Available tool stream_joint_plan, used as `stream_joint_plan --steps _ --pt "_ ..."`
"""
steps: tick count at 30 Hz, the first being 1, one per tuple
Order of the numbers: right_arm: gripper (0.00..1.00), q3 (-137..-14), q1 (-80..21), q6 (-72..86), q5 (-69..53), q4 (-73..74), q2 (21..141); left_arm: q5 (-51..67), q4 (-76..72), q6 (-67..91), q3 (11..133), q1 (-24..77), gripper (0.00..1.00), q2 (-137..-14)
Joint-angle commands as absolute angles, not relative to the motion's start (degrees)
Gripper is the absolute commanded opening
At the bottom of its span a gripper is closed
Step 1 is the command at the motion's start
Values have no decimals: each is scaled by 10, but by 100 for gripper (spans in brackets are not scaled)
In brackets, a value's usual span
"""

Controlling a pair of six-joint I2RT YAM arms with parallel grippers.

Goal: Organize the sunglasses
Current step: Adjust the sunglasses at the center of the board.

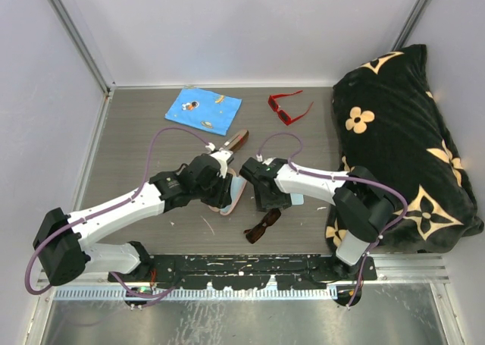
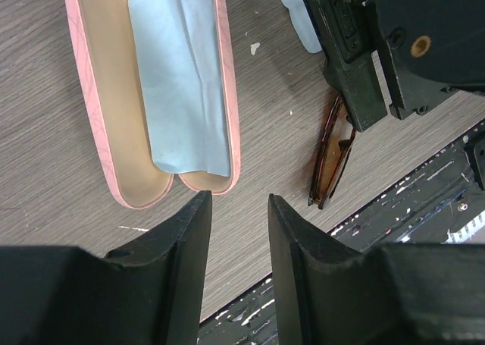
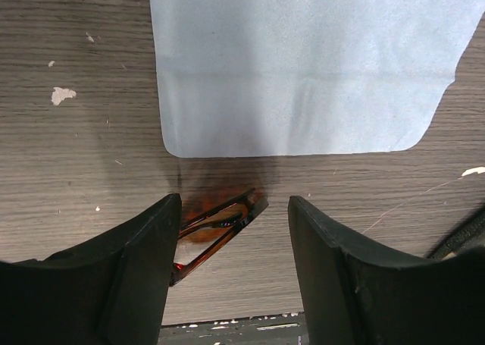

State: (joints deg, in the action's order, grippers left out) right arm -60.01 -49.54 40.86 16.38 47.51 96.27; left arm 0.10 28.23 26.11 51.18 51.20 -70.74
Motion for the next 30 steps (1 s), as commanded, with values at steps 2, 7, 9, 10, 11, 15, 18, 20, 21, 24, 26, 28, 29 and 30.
stream_joint_plan --steps 2,7,9,10,11,15,18,20,21,24,26,28,29,30 --pt "62 -607 -501 428 153 481 967 -8 279 255 511 511 38 -688" --pt "54 -597 -501 431 144 473 965 -8 280 257 513 511 38 -689" --pt "50 -592 -501 431 139 465 964 -8 280 257 514 511 38 -689" --pt "49 -590 -501 432 136 462 963 -7 281 257 515 511 38 -690" --pt "48 -590 -501 431 136 459 962 -8 282 257 514 511 38 -690" --pt "44 -589 -501 431 138 452 959 -9 283 258 516 511 38 -689" --pt "41 -584 -501 428 134 437 946 -9 284 260 517 511 38 -689" --pt "39 -578 -501 422 131 421 933 -9 284 260 518 511 37 -689" --pt "37 -576 -501 421 131 412 926 -10 285 261 518 511 37 -688" --pt "32 -566 -501 417 102 388 912 -10 285 262 517 511 37 -689" --pt "30 -560 -501 417 99 378 907 -10 285 263 517 511 37 -690" --pt "29 -555 -501 418 99 371 903 -11 285 264 517 511 37 -689" --pt "29 -552 -501 417 98 368 900 -11 285 266 517 511 37 -688" --pt "28 -548 -500 417 98 364 897 -11 284 266 517 511 36 -689"
